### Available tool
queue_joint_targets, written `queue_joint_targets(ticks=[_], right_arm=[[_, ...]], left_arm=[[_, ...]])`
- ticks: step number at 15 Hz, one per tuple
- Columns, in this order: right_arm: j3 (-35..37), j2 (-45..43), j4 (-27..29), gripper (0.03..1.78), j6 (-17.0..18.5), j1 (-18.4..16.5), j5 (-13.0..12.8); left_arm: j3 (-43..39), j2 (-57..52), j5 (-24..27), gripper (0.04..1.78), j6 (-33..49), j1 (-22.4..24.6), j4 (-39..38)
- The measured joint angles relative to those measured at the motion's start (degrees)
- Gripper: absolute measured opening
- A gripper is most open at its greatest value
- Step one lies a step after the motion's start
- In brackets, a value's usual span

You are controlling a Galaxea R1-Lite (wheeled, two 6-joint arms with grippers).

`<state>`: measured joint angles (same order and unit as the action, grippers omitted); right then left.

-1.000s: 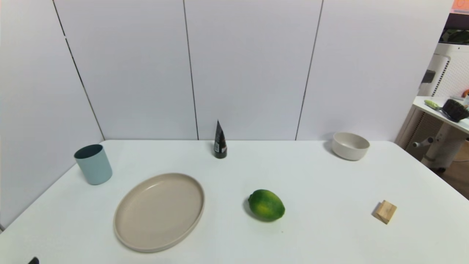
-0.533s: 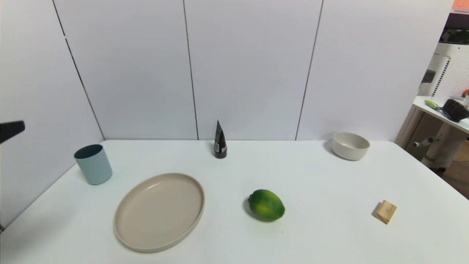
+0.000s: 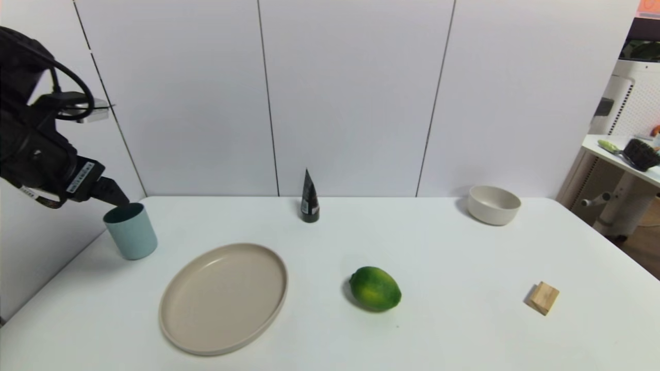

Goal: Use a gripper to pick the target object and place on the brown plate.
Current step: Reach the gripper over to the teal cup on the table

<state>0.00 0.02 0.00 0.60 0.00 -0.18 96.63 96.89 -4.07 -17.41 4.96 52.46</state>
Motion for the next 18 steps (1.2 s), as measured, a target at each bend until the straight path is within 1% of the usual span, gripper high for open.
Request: queue_joint_targets(ticks=[3,4,6,9,12,16,18], right_arm=[[0.00,0.00,0.00,1.70,0.00,0.00,0.00],[0.00,0.00,0.00,1.70,0.02,0.00,0.00],[0.00,0.00,0.00,1.70,0.00,0.00,0.00],[0.00,0.00,0.00,1.70,0.00,0.00,0.02],[0.00,0.00,0.00,1.70,0.00,0.00,0.00],[0.00,0.00,0.00,1.70,0.00,0.00,0.00],[0.00,0.00,0.00,1.70,0.02,0.00,0.00]], left_arm=[[7.03,9.47,-4.96,1.69,-6.53,1.34,1.16],[8.61,11.68,-5.66,1.69,-8.69,2.01,1.16],[10.20,14.68,-5.71,1.69,-9.55,2.58,1.15],[10.78,17.19,-4.58,1.69,-9.57,2.69,1.18],[10.86,18.54,-0.13,1.69,-9.57,2.63,1.27],[10.89,19.79,0.46,1.69,-9.46,2.67,1.23],[10.89,20.25,2.10,1.69,-9.44,2.65,1.27]])
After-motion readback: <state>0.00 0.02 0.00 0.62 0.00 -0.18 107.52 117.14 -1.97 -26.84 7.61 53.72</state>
